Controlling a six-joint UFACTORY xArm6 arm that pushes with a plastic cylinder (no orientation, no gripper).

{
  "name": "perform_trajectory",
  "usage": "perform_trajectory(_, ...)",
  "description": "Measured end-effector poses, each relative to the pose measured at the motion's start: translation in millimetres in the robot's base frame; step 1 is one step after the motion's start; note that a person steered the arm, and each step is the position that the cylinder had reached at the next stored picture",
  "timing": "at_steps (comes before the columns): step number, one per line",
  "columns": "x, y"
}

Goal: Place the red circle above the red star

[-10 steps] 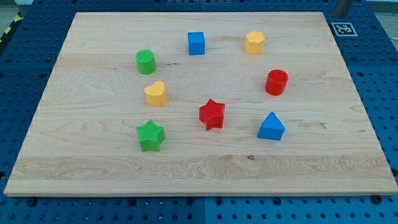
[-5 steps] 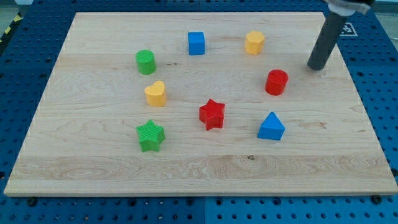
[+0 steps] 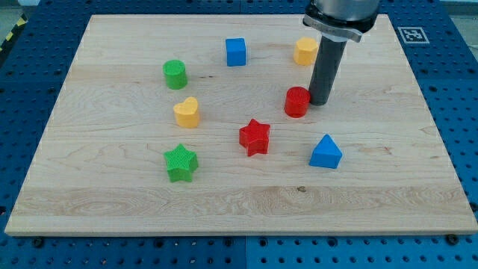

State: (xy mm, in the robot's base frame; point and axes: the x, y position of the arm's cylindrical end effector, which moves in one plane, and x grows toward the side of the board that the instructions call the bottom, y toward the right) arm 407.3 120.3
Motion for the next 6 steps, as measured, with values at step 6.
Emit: perform_trajectory(6, 55, -26)
